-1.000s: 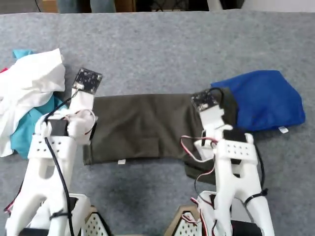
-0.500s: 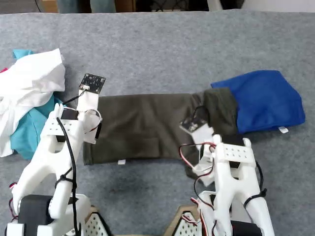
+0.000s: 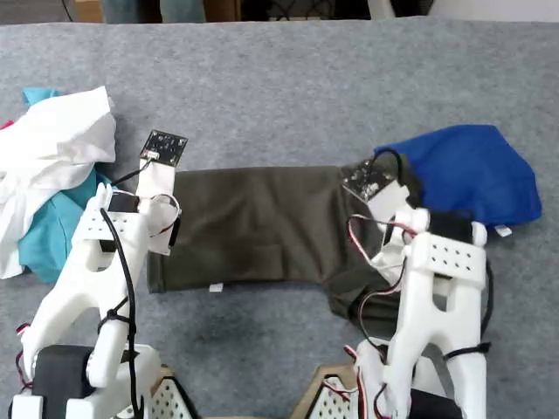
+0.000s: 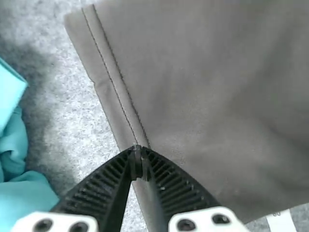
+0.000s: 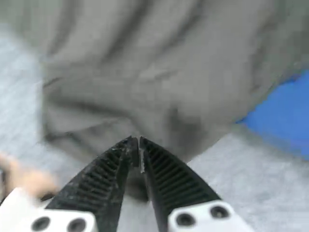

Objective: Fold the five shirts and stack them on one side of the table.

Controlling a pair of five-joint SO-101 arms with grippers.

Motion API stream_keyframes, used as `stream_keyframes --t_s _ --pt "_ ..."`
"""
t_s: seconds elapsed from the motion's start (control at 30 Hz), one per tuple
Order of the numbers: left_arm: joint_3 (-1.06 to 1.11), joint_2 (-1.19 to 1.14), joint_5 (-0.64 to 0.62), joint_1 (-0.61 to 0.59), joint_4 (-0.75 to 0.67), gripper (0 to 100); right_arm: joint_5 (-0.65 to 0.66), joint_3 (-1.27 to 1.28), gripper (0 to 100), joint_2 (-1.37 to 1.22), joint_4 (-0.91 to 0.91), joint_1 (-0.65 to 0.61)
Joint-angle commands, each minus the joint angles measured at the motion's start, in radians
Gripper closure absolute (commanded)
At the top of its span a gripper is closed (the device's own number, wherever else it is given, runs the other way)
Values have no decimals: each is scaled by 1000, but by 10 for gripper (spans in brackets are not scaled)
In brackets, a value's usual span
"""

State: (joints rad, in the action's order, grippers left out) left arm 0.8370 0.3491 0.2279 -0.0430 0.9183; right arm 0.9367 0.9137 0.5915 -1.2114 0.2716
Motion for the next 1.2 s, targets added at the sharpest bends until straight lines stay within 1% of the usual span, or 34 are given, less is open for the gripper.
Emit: stream_keyframes --t_s 0.0,0.07,0.17,0.27,0.4,0.5,0.63,0.77,0.83,0.9,1.0,1.1,1.17 --pt "-42 2 -9 -1 -12 970 8 148 984 -25 269 12" --pt "-42 2 -9 -1 -12 970 12 222 984 -41 307 14" --pt "-41 2 -9 -1 -15 970 12 262 984 -44 288 23" --pt "-42 2 -9 -1 -14 970 15 236 984 -44 181 37" --pt "-38 2 -9 -1 -14 970 25 154 984 -44 -34 35" --pt "-36 2 -9 -1 -14 970 115 136 984 -44 -141 34" --pt "-36 2 -9 -1 -14 970 189 162 984 -51 -143 37" --pt "-47 9 -9 1 -12 970 193 114 984 -42 -77 40" --pt "-81 9 -14 1 -2 970 180 15 984 -42 -115 40" --pt "-150 5 -51 1 35 970 129 -113 984 -45 -150 38" --pt "-277 0 -97 1 81 967 51 -277 984 -51 -155 35" --pt "-349 -11 -137 -7 86 965 -2 -369 984 -51 -152 31" --pt "-364 -51 -176 -8 91 930 -12 -387 984 -51 -152 31"
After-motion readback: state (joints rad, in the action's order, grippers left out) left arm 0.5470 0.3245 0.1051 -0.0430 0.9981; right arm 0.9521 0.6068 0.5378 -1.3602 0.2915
